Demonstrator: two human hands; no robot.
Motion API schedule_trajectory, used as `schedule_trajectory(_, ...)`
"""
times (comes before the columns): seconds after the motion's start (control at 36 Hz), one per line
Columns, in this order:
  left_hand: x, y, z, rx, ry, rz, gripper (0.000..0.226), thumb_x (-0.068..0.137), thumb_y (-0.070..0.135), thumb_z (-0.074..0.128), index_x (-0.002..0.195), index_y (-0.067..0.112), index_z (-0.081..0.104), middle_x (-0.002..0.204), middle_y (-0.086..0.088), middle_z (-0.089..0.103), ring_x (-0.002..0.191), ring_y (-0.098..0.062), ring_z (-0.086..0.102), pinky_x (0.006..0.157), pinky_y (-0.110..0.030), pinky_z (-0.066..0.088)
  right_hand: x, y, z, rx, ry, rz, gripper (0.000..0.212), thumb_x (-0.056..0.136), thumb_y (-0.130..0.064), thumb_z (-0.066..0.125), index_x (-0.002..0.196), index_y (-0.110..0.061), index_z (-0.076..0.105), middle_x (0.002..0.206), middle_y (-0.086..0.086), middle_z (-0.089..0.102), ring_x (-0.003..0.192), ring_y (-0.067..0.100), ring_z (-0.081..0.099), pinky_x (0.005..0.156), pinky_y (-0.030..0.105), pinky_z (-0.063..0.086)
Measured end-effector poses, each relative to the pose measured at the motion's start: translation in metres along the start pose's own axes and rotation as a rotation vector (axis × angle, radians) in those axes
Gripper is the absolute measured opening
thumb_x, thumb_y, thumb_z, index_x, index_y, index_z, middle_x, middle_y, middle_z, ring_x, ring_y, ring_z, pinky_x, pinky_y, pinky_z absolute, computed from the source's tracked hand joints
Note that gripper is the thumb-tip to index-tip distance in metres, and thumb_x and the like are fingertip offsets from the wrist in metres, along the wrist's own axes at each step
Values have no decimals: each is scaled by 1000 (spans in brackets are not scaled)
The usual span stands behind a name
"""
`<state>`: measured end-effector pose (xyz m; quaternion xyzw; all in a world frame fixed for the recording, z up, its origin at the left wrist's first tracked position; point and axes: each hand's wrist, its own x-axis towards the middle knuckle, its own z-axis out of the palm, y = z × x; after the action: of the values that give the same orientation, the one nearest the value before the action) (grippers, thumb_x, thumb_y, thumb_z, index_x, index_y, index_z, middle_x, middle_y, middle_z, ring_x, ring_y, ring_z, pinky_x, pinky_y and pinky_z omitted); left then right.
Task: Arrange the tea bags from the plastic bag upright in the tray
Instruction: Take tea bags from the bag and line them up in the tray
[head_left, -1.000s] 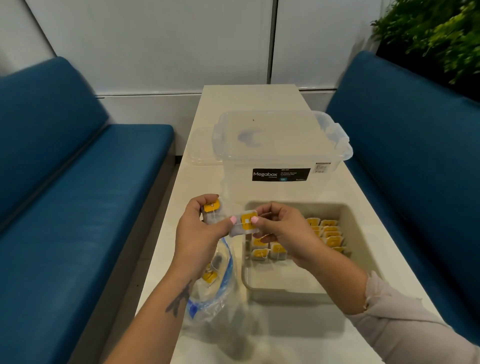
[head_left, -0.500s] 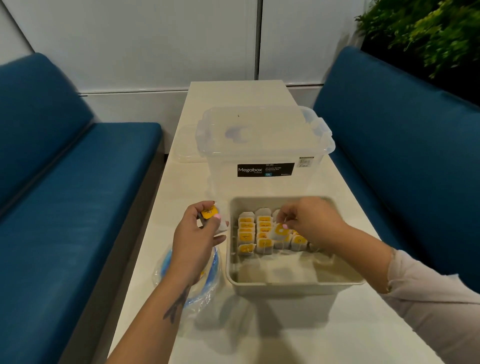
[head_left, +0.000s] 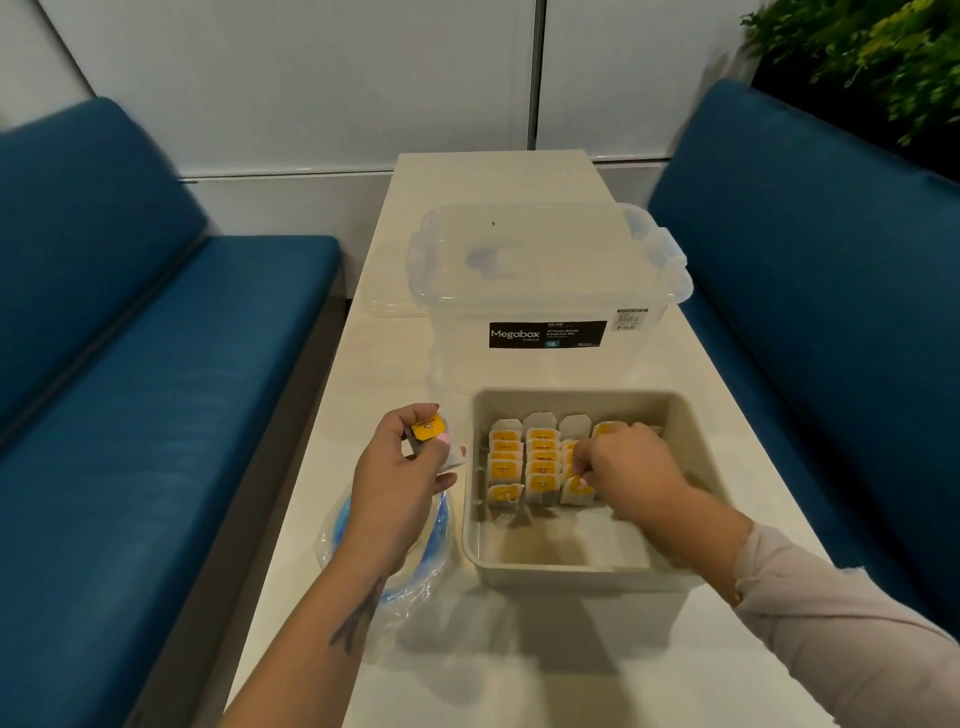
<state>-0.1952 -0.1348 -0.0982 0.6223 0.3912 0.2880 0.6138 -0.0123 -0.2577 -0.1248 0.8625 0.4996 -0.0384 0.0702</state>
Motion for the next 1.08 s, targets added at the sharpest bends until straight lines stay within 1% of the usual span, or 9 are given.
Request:
schedule_trajectory(0.25,1,2,-1,16,-29,2,23,94,9,54,114,20,56,105,2,58,99,-23,65,81,-33,58,0,-3,1,-15,13,-8,22,95,-23,50,107,-33,65,102,-3,64,96,18,53,76,27,32)
schedule_trajectory(0.44,3,-1,0,4,-98,9,29,89,3,61,108,24,57,110,4,60,97,-23,66,82,-34,58,3,1,3,49,17,-5,17,90,-34,58,106,-33,65,99,-5,63,96,15,52,85,30,37)
schedule_trajectory(0.56,4,-2,1,-4,-117,9,35,87,2,63,107,29,52,112,2,61,97,-21,67,81,-33,58,5,6,-2,118,42,20,19,88,-39,59,106,-34,63,99,-8,66,99,15,52,84,30,35)
schedule_trajectory(0.67,5,0,5,11,-145,-33,52,85,4,66,119,35,41,117,4,60,102,-19,65,80,-30,58,3,11,-21,222,110,66,19,89,-38,59,106,-32,64,101,-8,68,99,15,56,87,30,38)
schedule_trajectory(0.75,5,0,9,63,-201,-43,71,83,6,69,134,37,30,121,3,59,106,-19,62,89,-41,55,-1,9,-41,433,138,105,15,89,-36,60,102,-31,66,97,-11,68,91,11,59,78,25,44)
schedule_trajectory(0.81,4,0,14,92,-246,-27,80,82,6,70,140,36,25,119,3,60,107,-17,62,91,-43,53,-3,3,-53,606,123,80,12,88,-35,63,100,-31,66,95,-12,66,88,8,58,69,22,41)
schedule_trajectory(0.89,2,0,22,98,-305,-6,85,82,2,69,144,37,20,119,2,59,107,-19,63,88,-42,55,-6,-7,-69,759,92,-18,16,87,-34,65,103,-31,67,93,-15,64,90,6,57,70,20,40)
schedule_trajectory(1.0,-1,2,33,66,-369,-3,88,83,-7,64,145,35,18,114,5,60,97,-15,66,81,-29,56,-9,-17,-82,750,18,-111,24,86,-34,67,110,-29,67,99,-14,66,94,5,58,80,22,43)
schedule_trajectory(1.08,-1,3,39,123,-384,16,90,82,-7,66,146,35,18,112,7,62,98,-14,65,81,-29,55,-11,-18,-88,662,23,-118,12,85,-29,68,96,-28,70,91,-11,68,86,6,59,74,22,46)
